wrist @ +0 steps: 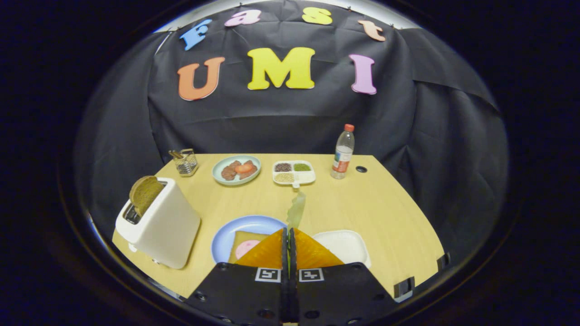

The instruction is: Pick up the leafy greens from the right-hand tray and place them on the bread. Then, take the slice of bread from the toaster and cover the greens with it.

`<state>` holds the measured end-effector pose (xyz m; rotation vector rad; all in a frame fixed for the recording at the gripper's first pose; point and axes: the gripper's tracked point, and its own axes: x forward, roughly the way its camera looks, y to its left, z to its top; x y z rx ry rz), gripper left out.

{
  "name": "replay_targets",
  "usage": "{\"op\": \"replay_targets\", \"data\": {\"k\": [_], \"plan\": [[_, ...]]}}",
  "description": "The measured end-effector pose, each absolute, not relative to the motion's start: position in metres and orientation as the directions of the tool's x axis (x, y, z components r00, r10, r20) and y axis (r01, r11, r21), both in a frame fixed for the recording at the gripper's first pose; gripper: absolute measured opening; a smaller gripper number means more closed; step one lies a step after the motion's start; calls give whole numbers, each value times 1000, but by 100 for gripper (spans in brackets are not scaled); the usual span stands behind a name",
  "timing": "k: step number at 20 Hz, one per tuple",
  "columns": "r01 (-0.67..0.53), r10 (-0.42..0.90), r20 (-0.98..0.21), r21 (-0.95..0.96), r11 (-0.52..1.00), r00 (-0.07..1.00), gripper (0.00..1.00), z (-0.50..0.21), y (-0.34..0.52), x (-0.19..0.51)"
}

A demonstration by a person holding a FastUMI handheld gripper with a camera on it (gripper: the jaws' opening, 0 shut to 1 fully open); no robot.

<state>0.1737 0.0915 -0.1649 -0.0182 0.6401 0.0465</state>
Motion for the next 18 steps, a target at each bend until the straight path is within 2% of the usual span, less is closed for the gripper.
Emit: {"op": "replay_targets", "data": {"k": [9, 18], "plan": [[-151, 178, -584, 95, 984, 792, 0, -182, 206, 179], [-81, 107, -670, 70, 994, 735, 0, -255, 172, 195]]}}
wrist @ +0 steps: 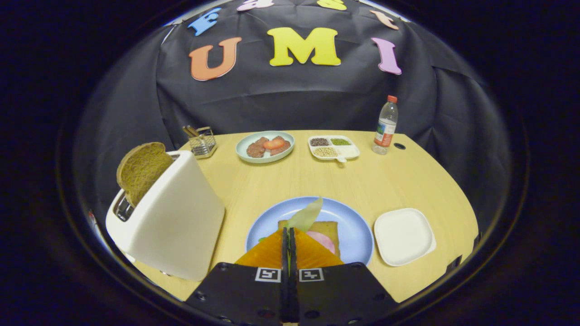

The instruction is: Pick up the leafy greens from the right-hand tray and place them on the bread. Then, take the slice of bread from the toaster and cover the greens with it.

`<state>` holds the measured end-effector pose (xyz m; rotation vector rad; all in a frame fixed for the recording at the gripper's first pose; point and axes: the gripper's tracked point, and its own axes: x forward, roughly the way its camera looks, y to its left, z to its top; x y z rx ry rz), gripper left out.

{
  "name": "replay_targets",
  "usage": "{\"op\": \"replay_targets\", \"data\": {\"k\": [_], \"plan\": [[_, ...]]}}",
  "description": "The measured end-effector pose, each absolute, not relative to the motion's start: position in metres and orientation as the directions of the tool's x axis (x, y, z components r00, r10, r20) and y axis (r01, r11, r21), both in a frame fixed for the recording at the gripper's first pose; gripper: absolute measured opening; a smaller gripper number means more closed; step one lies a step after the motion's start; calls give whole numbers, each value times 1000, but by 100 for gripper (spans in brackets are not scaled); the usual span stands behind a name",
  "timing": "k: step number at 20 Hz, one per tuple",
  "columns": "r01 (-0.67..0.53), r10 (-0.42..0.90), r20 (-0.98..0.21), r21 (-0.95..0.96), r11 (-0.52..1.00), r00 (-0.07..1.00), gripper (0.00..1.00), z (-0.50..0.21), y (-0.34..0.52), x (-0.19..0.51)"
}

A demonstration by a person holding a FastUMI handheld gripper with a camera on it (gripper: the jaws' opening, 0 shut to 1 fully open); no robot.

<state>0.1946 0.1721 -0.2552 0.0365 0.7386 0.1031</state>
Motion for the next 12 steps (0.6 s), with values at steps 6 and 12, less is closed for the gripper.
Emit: {"op": "replay_targets", "data": {"k": [6, 12], "plan": [[-56, 50, -643, 11, 998, 764, 0, -262, 145, 209], [-33, 33, -679, 13, 999, 733, 1, -282, 129, 218]]}}
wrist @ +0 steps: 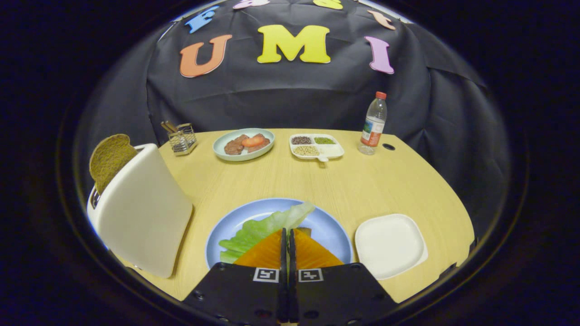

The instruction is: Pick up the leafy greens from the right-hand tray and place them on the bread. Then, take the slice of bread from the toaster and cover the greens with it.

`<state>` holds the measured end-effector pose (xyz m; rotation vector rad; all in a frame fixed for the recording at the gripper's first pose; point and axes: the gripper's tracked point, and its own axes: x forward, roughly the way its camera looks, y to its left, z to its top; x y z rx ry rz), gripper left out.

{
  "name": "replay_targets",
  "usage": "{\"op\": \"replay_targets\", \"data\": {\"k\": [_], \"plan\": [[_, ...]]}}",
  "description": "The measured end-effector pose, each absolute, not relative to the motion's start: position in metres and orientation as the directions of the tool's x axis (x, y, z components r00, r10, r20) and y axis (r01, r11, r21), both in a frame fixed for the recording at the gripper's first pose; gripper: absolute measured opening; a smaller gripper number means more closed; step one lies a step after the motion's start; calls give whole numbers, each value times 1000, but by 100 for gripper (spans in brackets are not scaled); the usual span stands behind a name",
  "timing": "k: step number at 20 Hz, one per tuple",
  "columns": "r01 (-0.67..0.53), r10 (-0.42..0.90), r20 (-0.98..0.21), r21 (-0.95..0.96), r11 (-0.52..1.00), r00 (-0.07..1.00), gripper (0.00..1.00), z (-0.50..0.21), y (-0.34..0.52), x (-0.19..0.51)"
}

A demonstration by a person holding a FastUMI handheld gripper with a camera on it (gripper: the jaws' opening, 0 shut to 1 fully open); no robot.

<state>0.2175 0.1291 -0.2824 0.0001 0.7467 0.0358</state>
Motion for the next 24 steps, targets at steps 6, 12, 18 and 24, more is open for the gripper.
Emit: {"op": "replay_targets", "data": {"k": [6, 12, 18, 24], "plan": [[-19, 60, -665, 68, 997, 744, 71, -270, 118, 203], [-1, 43, -580, 73, 997, 814, 97, -224, 105, 174], [14, 0, -525, 23, 1000, 851, 97, -167, 131, 141], [-25, 54, -463, 69, 997, 885, 97, -105, 189, 116]]}}
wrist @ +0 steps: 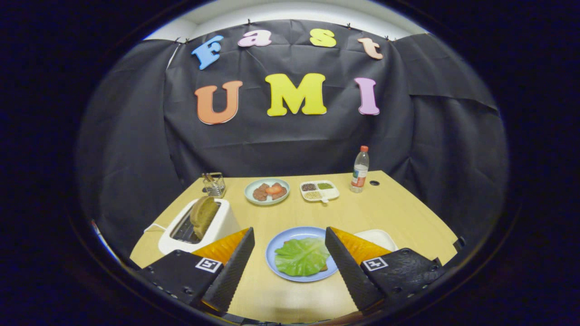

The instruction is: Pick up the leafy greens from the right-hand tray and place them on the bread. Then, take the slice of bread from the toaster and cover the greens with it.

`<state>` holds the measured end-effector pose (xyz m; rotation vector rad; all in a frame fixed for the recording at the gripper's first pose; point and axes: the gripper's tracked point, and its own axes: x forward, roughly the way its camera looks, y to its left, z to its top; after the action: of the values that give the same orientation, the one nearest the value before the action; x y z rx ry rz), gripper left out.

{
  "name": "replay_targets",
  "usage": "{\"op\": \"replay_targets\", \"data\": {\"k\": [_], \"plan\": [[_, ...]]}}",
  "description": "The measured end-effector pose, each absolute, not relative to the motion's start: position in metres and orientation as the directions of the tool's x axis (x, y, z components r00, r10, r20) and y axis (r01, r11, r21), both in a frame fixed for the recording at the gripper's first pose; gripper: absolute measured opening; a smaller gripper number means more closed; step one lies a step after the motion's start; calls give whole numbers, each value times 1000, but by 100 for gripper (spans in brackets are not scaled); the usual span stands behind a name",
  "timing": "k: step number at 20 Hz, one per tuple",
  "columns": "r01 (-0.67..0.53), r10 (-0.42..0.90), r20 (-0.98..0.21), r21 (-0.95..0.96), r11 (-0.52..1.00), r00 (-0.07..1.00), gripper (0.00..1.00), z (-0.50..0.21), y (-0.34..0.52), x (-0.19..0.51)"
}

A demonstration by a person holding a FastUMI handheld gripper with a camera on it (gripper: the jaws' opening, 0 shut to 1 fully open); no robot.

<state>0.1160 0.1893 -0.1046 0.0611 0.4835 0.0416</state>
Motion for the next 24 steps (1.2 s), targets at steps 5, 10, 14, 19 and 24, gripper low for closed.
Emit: {"op": "replay_targets", "data": {"k": [5, 10, 14, 19, 24], "plan": [[-89, 119, -447, 87, 992, 887, 97, -82, 241, 111], [-120, 140, -472, 72, 990, 871, 97, -81, 282, 121], [-129, 144, -499, 63, 990, 855, 96, -91, 311, 142], [-146, 147, -558, 48, 988, 816, 97, -118, 337, 175], [-169, 183, -603, 81, 982, 776, 91, -144, 356, 201]]}}
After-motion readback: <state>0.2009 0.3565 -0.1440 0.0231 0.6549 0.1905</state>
